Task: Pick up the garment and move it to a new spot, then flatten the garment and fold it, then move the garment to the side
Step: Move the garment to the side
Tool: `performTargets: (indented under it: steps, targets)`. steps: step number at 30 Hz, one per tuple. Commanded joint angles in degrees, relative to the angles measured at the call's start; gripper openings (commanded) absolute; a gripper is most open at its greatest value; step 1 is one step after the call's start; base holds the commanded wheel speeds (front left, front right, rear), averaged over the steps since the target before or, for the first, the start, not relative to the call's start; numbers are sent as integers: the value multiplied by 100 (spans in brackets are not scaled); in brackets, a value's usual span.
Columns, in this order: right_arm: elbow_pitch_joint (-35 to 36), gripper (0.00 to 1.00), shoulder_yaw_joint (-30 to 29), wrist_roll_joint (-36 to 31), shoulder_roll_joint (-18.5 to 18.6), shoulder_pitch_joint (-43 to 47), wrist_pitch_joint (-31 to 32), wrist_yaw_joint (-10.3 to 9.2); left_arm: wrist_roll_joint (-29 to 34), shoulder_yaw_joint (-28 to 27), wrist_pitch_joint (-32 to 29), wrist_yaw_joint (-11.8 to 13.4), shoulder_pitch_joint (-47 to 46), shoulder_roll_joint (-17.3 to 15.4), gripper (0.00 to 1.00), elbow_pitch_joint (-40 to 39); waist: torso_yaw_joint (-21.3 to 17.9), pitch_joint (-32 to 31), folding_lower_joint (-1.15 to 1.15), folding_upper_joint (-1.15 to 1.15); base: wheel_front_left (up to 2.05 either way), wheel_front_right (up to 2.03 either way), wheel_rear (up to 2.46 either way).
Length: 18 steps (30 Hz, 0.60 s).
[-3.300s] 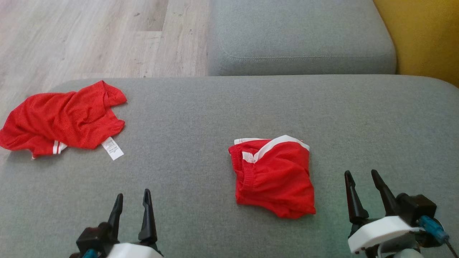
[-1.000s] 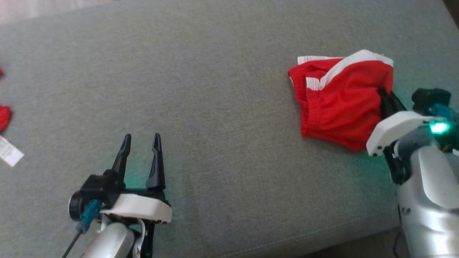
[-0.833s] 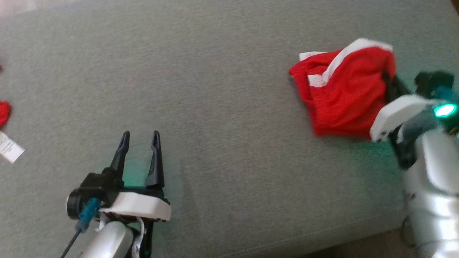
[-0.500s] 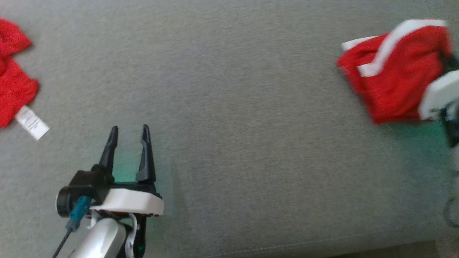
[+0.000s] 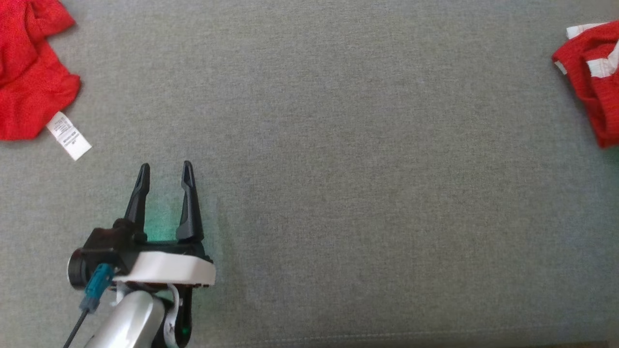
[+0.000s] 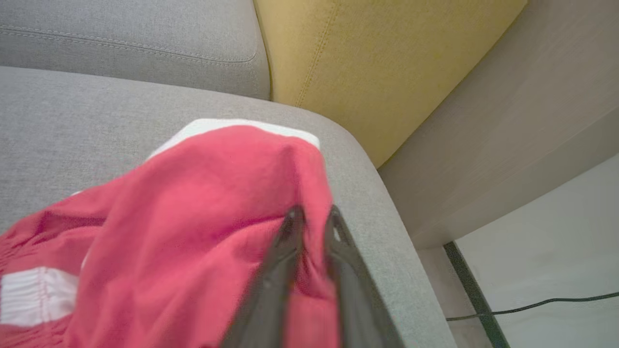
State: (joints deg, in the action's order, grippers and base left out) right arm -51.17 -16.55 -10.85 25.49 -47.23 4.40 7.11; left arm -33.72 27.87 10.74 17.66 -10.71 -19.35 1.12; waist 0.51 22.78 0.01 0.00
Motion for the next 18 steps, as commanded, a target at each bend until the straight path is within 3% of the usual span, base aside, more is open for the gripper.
performTargets:
  steps: [1, 7, 18]
  targets:
    - [126, 100, 15, -79, 208, -145, -106, 37, 1, -172, 55, 23, -240, -103, 100, -157, 8, -18, -1, 0, 0, 0, 0]
    - [84, 100, 28, -223, 14, -243, -350, 37, -19, -151, 64, 17, -236, -87, 100, -99, -31, -129, -1, 0, 0, 0, 0]
    - [484, 100, 758, 291, -992, -161, -662, 37, -140, -187, 158, -31, -124, -44, 100, 63, -47, -848, -1, 0, 0, 0, 0]
